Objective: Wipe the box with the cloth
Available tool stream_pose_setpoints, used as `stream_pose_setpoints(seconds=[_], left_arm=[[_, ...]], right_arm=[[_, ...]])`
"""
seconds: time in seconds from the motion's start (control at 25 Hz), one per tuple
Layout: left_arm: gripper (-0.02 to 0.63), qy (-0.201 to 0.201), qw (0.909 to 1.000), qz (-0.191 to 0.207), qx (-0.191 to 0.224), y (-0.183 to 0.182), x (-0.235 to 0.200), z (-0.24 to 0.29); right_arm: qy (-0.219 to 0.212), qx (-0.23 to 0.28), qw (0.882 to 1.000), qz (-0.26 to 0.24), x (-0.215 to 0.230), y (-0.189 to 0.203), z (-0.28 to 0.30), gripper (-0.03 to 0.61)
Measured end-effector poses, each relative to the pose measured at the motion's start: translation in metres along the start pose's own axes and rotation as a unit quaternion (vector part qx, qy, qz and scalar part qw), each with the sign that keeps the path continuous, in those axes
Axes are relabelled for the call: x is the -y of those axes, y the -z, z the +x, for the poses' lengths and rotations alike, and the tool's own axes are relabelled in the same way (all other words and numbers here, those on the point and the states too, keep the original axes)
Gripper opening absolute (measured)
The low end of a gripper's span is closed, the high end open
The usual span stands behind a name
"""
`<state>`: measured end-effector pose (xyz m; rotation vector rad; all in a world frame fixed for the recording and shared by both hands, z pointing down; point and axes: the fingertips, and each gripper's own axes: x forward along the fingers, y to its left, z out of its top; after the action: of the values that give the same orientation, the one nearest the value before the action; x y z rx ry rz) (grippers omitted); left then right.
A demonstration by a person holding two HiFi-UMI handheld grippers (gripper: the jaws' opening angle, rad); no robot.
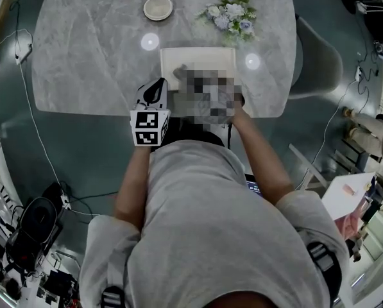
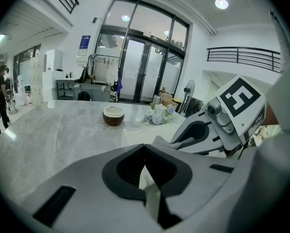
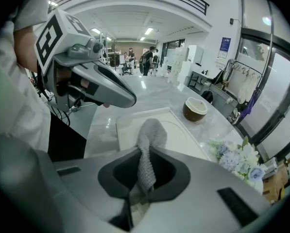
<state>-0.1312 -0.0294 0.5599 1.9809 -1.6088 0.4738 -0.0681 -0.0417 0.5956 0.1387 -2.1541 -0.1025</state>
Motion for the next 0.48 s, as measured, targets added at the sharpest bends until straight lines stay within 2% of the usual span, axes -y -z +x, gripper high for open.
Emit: stream_pose_setpoints(seconds=[0.48], left_arm=[[0.023, 0.013, 0.9999, 0.01, -0.002, 0.0, 0.017, 0.005]], right_arm=[[-0.011, 0.004, 1.0, 0.025, -0.023, 0.015, -0.014, 0.041]])
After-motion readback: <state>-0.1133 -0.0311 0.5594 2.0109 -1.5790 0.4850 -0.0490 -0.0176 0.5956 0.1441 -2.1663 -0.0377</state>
